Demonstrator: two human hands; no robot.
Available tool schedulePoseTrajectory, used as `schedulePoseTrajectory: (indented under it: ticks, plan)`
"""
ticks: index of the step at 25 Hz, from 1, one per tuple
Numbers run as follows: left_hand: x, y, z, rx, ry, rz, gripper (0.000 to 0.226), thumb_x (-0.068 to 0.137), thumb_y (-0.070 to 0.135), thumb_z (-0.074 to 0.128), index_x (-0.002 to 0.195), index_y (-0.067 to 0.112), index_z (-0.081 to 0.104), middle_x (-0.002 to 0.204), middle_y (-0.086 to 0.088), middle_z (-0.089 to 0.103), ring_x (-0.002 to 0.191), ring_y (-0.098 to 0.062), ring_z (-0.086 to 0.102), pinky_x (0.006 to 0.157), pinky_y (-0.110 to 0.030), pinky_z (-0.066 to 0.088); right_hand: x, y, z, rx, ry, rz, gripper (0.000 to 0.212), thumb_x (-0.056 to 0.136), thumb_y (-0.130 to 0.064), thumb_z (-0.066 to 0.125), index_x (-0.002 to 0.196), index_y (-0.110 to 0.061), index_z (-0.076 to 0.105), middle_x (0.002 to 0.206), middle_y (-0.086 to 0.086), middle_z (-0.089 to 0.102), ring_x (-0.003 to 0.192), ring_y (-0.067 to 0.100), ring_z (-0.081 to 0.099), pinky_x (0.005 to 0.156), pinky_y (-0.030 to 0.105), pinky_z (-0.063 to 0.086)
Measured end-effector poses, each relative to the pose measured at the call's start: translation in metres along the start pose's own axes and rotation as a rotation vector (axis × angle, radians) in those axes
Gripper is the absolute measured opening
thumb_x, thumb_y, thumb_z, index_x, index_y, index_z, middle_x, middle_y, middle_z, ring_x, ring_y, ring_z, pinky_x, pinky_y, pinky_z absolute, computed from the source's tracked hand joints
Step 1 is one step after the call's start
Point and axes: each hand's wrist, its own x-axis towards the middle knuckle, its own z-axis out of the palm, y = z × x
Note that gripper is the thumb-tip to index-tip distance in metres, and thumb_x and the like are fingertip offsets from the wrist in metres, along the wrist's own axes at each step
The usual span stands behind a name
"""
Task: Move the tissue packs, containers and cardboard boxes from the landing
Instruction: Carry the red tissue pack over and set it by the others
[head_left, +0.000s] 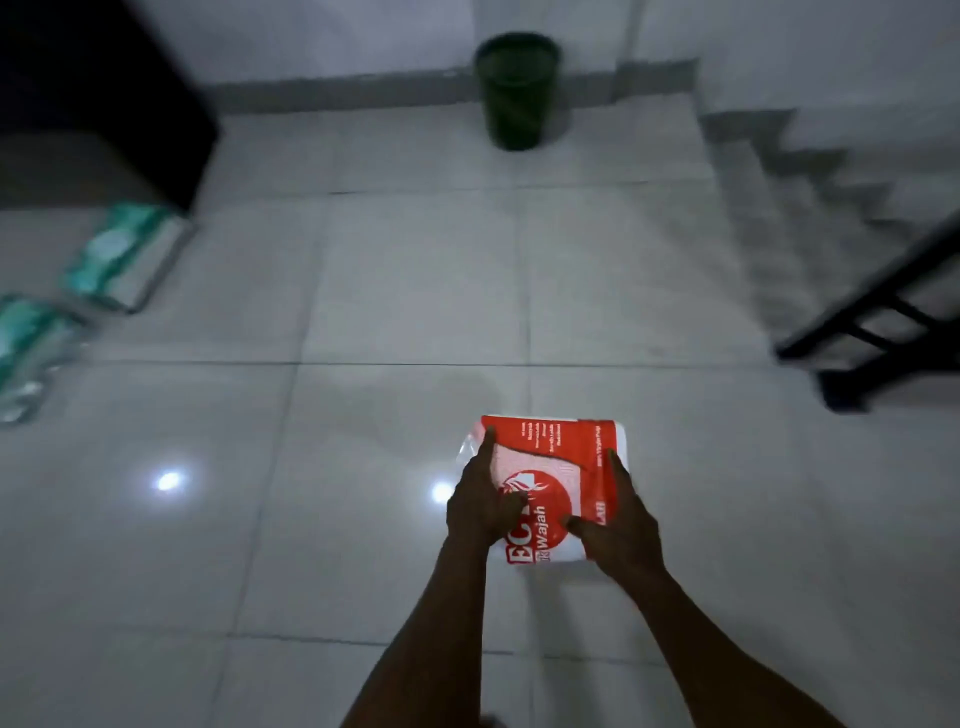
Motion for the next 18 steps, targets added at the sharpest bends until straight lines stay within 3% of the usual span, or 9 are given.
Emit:
schedulePoseTrajectory:
  ticks: [3, 7, 11, 14, 18]
  plan:
    - [0.004, -0.085, -0.153, -0.071, 0.169, -0.080, 0.106, 0.066, 0.062, 0.055, 0.155, 0.035, 0.003, 0.155, -0.003, 0.036, 0.134, -0.025, 0.046, 0.107, -0.040, 0.040, 0.018, -0.123, 0.124, -0.098, -0.145, -0.126, 0.088, 0.076, -0.041, 0.081, 0.147, -0.026, 0.033, 0.131, 0.001, 0.060, 0.113, 0.021, 0.062, 0.088, 0.032, 0.047]
    - [0.006, -0.189, -0.301, -0.152, 0.372, -0.128, 0.105, 0.067, 0.073, 0.056, 0.154, 0.041, 0.005, 0.155, 0.000, 0.036, 0.133, -0.020, 0.047, 0.106, -0.042, 0.043, 0.038, -0.240, 0.269, -0.195, -0.306, -0.269, 0.089, 0.077, -0.041, 0.080, 0.148, -0.023, 0.031, 0.133, 0.003, 0.058, 0.116, 0.024, 0.060, 0.093, 0.037, 0.048]
    - [0.008, -0.268, -0.395, -0.285, 0.523, -0.199, 0.113, 0.060, 0.088, 0.053, 0.153, 0.042, 0.007, 0.152, 0.003, 0.040, 0.130, -0.017, 0.050, 0.105, -0.047, 0.047, 0.057, -0.326, 0.379, -0.278, -0.479, -0.384, 0.088, 0.076, -0.043, 0.079, 0.147, -0.026, 0.030, 0.132, 0.001, 0.058, 0.114, 0.020, 0.060, 0.092, 0.034, 0.049]
    - [0.024, -0.301, -0.456, -0.341, 0.622, -0.294, 0.115, 0.061, 0.084, 0.055, 0.154, 0.038, 0.006, 0.152, 0.000, 0.039, 0.130, -0.020, 0.051, 0.104, -0.045, 0.047, 0.079, -0.378, 0.448, -0.336, -0.573, -0.436, 0.093, 0.075, -0.044, 0.080, 0.150, -0.023, 0.028, 0.132, 0.001, 0.057, 0.115, 0.020, 0.060, 0.093, 0.033, 0.049]
    - [0.055, -0.356, -0.541, -0.405, 0.720, -0.351, 0.107, 0.066, 0.069, 0.060, 0.153, 0.035, 0.009, 0.152, -0.002, 0.040, 0.129, -0.021, 0.052, 0.104, -0.042, 0.046, 0.113, -0.445, 0.556, -0.396, -0.670, -0.506, 0.096, 0.070, -0.060, 0.076, 0.148, -0.032, 0.027, 0.132, -0.002, 0.059, 0.115, 0.018, 0.062, 0.093, 0.039, 0.053]
